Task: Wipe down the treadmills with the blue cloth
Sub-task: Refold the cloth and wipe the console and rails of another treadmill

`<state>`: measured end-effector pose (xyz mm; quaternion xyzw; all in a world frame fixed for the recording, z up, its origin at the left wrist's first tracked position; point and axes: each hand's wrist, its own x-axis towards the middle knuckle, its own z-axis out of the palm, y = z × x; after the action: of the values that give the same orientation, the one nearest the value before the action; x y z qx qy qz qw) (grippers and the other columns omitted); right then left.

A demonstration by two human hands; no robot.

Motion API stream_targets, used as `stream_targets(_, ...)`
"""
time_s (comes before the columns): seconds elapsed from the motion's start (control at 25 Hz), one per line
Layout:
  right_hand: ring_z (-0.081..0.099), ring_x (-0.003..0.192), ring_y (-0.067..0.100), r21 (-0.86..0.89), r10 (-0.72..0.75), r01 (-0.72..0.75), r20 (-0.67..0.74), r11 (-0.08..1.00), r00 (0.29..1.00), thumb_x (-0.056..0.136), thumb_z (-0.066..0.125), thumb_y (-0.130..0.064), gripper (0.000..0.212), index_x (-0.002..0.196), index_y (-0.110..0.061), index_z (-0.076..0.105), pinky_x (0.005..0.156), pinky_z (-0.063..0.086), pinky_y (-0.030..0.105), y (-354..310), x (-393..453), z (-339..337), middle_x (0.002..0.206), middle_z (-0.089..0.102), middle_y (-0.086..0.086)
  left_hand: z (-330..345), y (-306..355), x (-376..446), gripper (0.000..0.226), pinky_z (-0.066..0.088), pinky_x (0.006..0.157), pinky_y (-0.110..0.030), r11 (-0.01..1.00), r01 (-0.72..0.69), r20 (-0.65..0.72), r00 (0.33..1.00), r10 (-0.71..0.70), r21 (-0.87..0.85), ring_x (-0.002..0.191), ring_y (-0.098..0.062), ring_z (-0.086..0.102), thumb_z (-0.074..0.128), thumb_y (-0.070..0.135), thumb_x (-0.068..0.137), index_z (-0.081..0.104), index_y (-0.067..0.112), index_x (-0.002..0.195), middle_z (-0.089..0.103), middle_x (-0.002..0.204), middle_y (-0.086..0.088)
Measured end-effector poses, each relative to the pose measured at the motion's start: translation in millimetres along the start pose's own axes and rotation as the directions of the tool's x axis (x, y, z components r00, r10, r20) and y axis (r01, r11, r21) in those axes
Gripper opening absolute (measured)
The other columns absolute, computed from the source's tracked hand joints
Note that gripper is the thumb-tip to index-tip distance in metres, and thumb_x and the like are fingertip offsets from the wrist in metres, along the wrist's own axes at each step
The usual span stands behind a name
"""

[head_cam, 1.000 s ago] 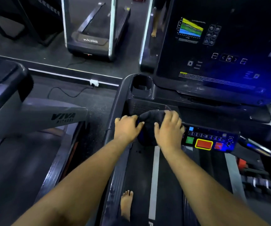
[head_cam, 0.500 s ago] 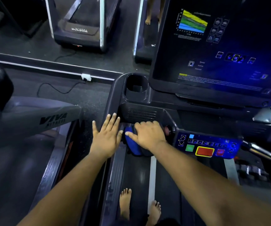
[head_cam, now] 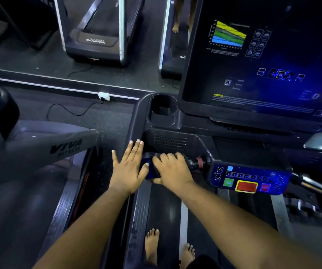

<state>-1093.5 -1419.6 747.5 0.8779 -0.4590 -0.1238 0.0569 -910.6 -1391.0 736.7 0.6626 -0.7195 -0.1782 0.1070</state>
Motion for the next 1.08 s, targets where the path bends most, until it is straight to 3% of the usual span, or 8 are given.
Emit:
stream_targets(0.2,0.066,0.092,0.029,0.269,-0.093,0.015,0.281,0.963,0.955,0.081,0.038,-0.08,0.067,0.106,-0.022,0.062,0.074,0.047,0.04,13,44,-24,0.101,0.069,0.004,-1,-4,1,0.073,-0.008,0.118,-0.063,0.999,0.002,0.015,1.0,-0.001,-0.051,0.15,-0.002,-0.015,0.018,0.053,0.094,-0.004,0.025,0.158,-0.003,0.165,0.014)
stream_targets(0.28,0.065,0.089,0.027,0.251,-0.062,0.017,0.172,0.968,0.983,0.081,0.039,-0.079,0.067,0.107,-0.022,0.059,0.074,0.045,0.041,9,35,-21,0.099,0.068,0.003,0,-5,0,0.072,-0.007,0.118,-0.063,0.998,0.001,0.009,1.0,0.0,-0.055,0.15,-0.002,-0.015,0.017,0.052,0.094,-0.004,0.025,0.158,-0.002,0.165,0.013)
stream_targets(0.4,0.062,0.089,0.027,0.026,0.001,0.0,-0.044,1.0,0.999,0.075,0.051,-0.079,0.075,0.119,-0.019,0.053,0.081,0.043,0.044,-2,-4,6,0.098,0.063,0.004,1,-4,0,0.072,-0.006,0.118,-0.064,0.999,0.003,0.016,1.0,-0.002,-0.046,0.15,-0.003,-0.014,0.016,0.052,0.095,-0.004,0.025,0.158,-0.002,0.166,0.013)
stream_targets(0.64,0.065,0.085,0.026,0.303,-0.028,-0.064,0.29,0.951,0.957,0.071,0.039,-0.087,0.071,0.098,-0.025,0.061,0.069,0.044,0.037,16,39,-27,0.092,0.068,0.0,1,-5,1,0.074,-0.007,0.117,-0.064,0.999,0.007,0.033,0.999,-0.005,-0.035,0.151,-0.005,-0.014,0.017,0.052,0.094,-0.005,0.024,0.158,-0.002,0.166,0.011)
stream_targets(0.8,0.061,0.09,0.023,-0.009,0.042,-0.042,-0.023,0.999,0.999,0.07,0.043,-0.086,0.08,0.117,-0.023,0.056,0.082,0.043,0.042,12,-7,-2,0.1,0.062,0.0,-1,-4,1,0.075,-0.007,0.118,-0.064,0.999,0.003,0.021,1.0,-0.002,-0.047,0.15,-0.004,-0.014,0.015,0.054,0.092,-0.004,0.024,0.158,-0.004,0.166,0.012)
stream_targets(0.88,0.061,0.087,0.023,-0.011,0.029,-0.029,0.071,1.0,0.997,0.067,0.042,-0.09,0.082,0.113,-0.023,0.057,0.078,0.044,0.041,19,-6,-2,0.096,0.063,0.0,0,-4,1,0.075,-0.008,0.117,-0.065,0.999,0.005,0.014,1.0,-0.004,-0.043,0.15,-0.005,-0.014,0.014,0.055,0.092,-0.004,0.025,0.158,-0.003,0.166,0.012)
stream_targets(1.0,0.062,0.082,0.022,0.299,0.007,-0.116,0.34,0.947,0.94,0.06,0.036,-0.099,0.08,0.089,-0.028,0.057,0.07,0.045,0.037,39,26,-31,0.086,0.065,-0.005,0,-3,1,0.076,-0.01,0.116,-0.066,1.0,-0.004,0.012,1.0,0.004,-0.031,0.151,-0.005,-0.014,0.011,0.059,0.092,-0.003,0.024,0.158,-0.003,0.166,0.011)
stream_targets(1.08,0.062,0.085,0.021,0.302,0.019,-0.122,0.324,0.945,0.946,0.063,0.036,-0.098,0.078,0.09,-0.028,0.057,0.07,0.044,0.037,40,25,-28,0.088,0.065,-0.005,0,-1,-1,0.077,-0.012,0.114,-0.067,1.0,0.0,-0.007,1.0,0.0,-0.006,0.151,-0.006,-0.015,0.01,0.064,0.093,-0.002,0.024,0.159,-0.005,0.166,0.009)
